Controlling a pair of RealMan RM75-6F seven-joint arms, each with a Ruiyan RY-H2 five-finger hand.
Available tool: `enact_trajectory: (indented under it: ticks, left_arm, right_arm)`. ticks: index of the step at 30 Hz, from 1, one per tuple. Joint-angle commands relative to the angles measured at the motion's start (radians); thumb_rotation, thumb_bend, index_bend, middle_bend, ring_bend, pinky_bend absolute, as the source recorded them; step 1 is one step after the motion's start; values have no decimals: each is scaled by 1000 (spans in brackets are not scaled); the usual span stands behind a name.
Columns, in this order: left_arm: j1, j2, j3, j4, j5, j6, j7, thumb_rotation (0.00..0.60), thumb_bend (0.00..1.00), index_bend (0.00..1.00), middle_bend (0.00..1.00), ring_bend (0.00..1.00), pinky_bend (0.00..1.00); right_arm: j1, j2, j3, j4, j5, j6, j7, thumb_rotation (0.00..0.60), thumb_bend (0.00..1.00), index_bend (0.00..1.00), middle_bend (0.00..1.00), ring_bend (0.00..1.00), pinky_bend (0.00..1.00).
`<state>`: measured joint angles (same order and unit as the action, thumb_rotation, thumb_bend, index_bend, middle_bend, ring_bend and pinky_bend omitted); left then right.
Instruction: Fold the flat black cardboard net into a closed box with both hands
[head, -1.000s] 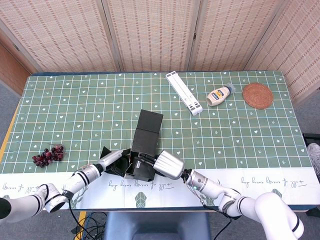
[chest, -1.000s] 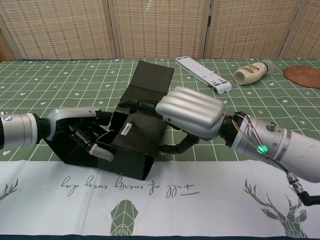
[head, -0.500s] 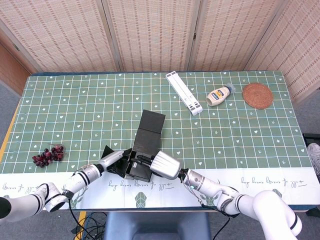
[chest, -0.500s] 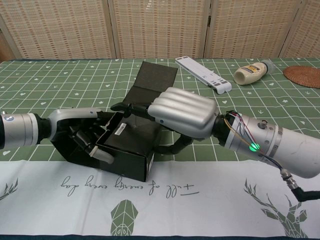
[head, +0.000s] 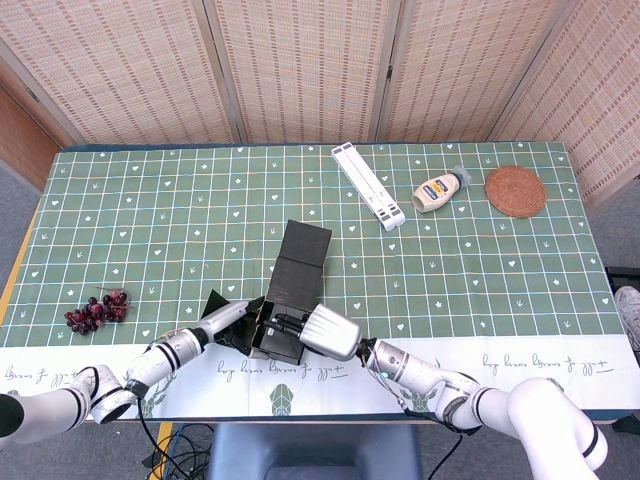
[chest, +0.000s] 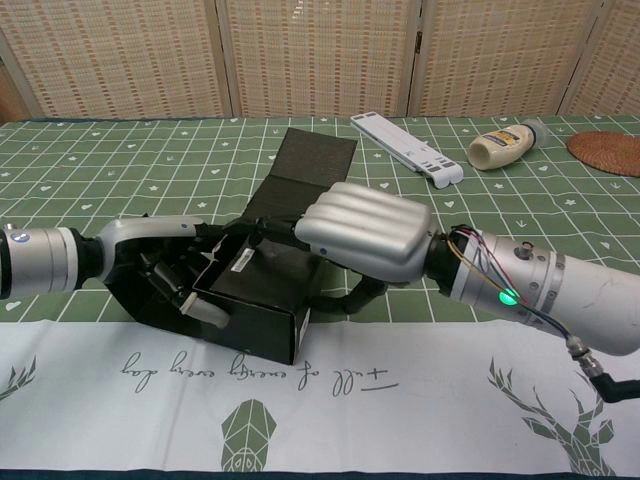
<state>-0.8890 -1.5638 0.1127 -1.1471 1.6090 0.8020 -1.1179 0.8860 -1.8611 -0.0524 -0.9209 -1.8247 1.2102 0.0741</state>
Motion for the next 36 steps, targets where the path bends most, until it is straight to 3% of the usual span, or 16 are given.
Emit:
enact_trajectory:
  ticks: [1, 18, 23, 27, 31, 36]
  left_arm:
    - [0, 0, 0, 0, 0, 0, -1, 600, 73, 91, 161, 508, 803]
    - [1, -10, -2, 4, -1, 0, -1, 600, 73, 103, 160, 524, 803]
    - [6, -18, -9, 6, -10, 3, 5, 600, 74, 189, 183, 521, 803]
    - [7, -25, -10, 3, -11, 1, 14, 600, 73, 244, 237, 597, 806]
    - [4, -26, -11, -1, -11, -4, 17, 600, 74, 246, 237, 523, 806]
    - [5, -23, -15, -8, -14, -1, 21, 600, 73, 252, 241, 522, 807]
  right_arm:
    - [1, 6, -3, -8, 0, -4, -3, 600, 354, 60, 228, 735, 1000]
    - [5, 38, -8, -63, 11, -44, -27, 600, 363, 84, 252, 737, 1000]
    - [5, 48, -9, -75, 9, -45, -28, 600, 363, 83, 254, 737, 1000]
    - [6, 55, -13, -87, 8, -52, -32, 600, 363, 83, 253, 737, 1000]
    - [15, 67, -13, -102, 8, -71, -43, 600, 362, 84, 253, 737, 1000]
    - [31, 87, -13, -129, 7, -103, -64, 600, 363, 91, 253, 739, 1000]
